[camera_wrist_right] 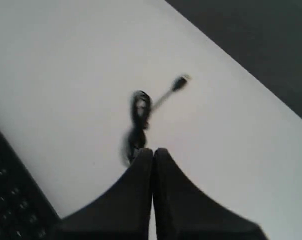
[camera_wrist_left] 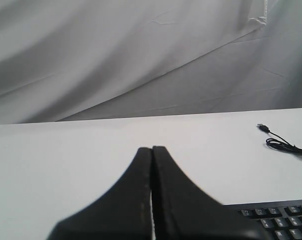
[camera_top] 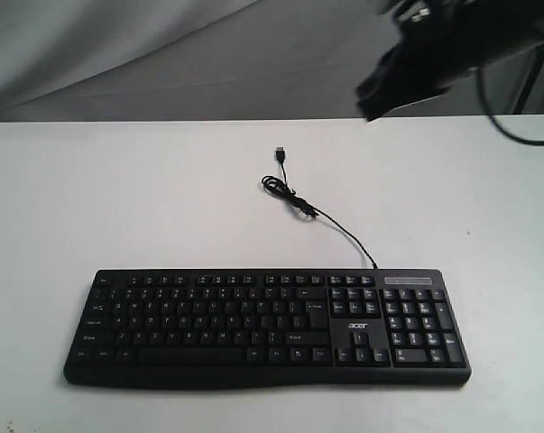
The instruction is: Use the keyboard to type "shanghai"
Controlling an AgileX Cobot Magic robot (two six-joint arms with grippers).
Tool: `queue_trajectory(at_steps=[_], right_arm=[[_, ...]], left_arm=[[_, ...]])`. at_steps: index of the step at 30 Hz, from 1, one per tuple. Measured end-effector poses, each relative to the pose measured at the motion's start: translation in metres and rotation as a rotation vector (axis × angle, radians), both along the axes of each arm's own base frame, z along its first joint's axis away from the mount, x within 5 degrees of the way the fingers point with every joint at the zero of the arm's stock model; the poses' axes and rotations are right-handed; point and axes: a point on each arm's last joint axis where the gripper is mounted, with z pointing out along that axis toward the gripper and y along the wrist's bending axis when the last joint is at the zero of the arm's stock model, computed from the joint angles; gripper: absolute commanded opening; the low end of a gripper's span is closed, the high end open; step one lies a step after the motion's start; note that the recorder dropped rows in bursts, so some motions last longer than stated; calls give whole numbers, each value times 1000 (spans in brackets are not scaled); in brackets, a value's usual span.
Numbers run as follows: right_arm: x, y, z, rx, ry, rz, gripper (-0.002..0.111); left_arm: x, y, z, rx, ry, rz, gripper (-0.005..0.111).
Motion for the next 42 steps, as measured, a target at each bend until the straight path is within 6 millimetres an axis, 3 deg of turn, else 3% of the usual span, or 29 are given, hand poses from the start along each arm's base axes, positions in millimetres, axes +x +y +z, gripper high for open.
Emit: queue_trajectory(at_steps=[4, 8, 12, 16, 22, 37, 42], right_arm=[[-22, 75, -24, 44, -38, 160, 0], [-51, 135, -54, 34, -11, 341, 0], [-76, 180, -94, -13, 40, 476, 0], [-95, 209, -124, -53, 61, 568, 0], [-104, 229, -145, -65, 84, 606, 0], [-107, 231, -178, -107, 164, 624, 0], [-110, 232, -179, -108, 171, 630, 0]], left_arm=[[0, 0, 0, 0, 0, 0, 0], [0, 0, 0, 0, 0, 0, 0], [0, 0, 0, 0, 0, 0, 0], [0, 0, 0, 0, 0, 0, 0], [0, 0, 0, 0, 0, 0, 0], [0, 0, 0, 0, 0, 0, 0], [0, 0, 0, 0, 0, 0, 0]])
